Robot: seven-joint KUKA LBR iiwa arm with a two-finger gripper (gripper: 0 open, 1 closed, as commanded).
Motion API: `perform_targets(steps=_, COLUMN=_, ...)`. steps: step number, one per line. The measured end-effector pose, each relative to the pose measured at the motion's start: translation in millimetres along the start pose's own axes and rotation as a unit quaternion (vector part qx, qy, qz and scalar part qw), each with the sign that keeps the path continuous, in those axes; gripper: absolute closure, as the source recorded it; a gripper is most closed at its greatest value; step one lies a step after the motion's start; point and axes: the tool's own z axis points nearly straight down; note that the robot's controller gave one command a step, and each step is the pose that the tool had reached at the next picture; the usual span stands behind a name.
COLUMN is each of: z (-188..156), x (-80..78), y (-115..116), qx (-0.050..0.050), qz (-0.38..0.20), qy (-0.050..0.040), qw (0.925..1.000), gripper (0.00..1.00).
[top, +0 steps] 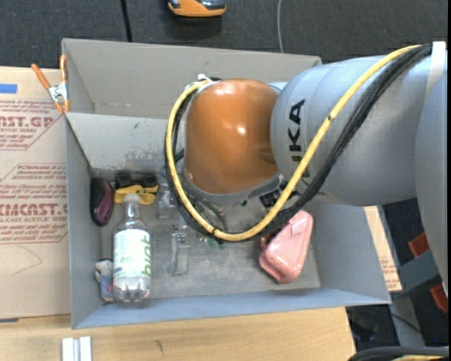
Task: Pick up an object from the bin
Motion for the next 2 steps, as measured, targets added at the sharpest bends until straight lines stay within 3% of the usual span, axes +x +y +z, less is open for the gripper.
perform_targets(steps=1, z=-4.4, x=-2.0, y=-1.2, qx=-0.001, qz=0.001, qy=-0.0039, qw=1.0000, gripper=0.00)
perform_targets(steps=2, z=38.4, x=-3.7, y=12.7, qx=-0.001, qz=-0.100, qy=-0.0084, qw=0.9949, gripper=0.00)
